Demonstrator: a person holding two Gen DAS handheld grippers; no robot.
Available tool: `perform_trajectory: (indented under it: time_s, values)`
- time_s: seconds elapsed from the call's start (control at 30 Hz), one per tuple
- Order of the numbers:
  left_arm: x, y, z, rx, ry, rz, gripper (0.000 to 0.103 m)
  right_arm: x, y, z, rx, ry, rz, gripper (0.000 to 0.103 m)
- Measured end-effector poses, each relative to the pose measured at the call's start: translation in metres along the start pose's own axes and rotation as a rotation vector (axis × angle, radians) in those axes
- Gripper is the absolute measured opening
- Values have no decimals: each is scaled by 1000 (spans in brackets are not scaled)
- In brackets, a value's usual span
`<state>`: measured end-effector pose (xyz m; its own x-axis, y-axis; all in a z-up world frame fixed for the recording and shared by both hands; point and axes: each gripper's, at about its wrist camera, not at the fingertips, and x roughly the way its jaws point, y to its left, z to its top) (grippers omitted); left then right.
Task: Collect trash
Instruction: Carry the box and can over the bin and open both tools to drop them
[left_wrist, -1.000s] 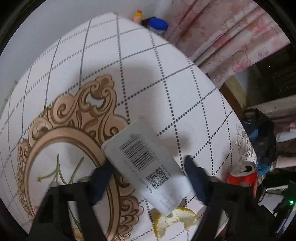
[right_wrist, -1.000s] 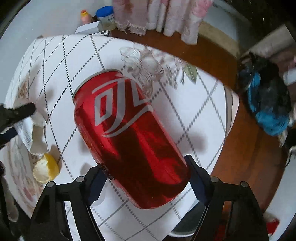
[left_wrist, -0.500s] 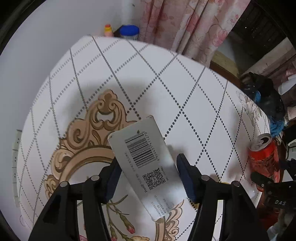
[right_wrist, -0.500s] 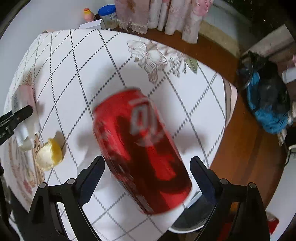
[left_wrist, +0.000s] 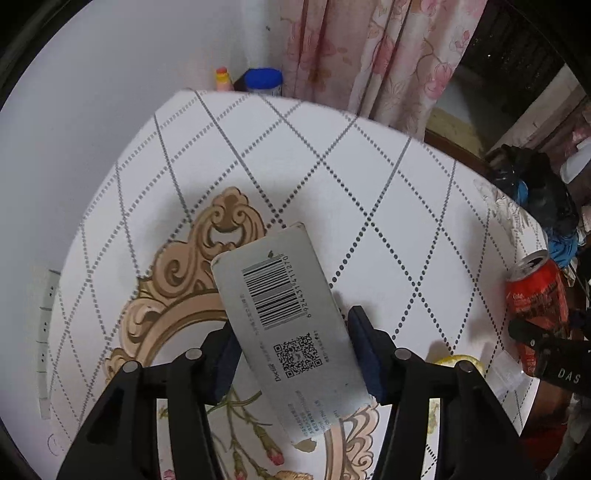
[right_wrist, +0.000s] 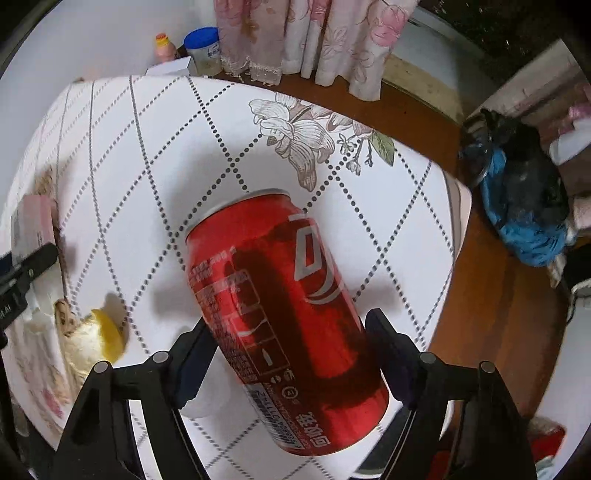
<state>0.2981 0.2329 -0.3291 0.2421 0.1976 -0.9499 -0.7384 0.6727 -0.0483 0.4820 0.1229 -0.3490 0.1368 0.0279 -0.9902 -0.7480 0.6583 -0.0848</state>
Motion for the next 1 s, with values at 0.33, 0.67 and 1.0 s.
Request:
perform_trajectory:
  time_s: [0.33, 0.67, 1.0]
  values:
    - [-75, -31, -12, 118, -192, -15, 51, -67, -6, -45, 132, -216, 79, 69]
    - [-149, -91, -47, 257, -302, -131, 50, -120, -56, -128, 356, -373, 271, 68]
    - [-178, -208, -101, 432, -273, -346, 50, -164, -164, -272, 578, -486, 271, 68]
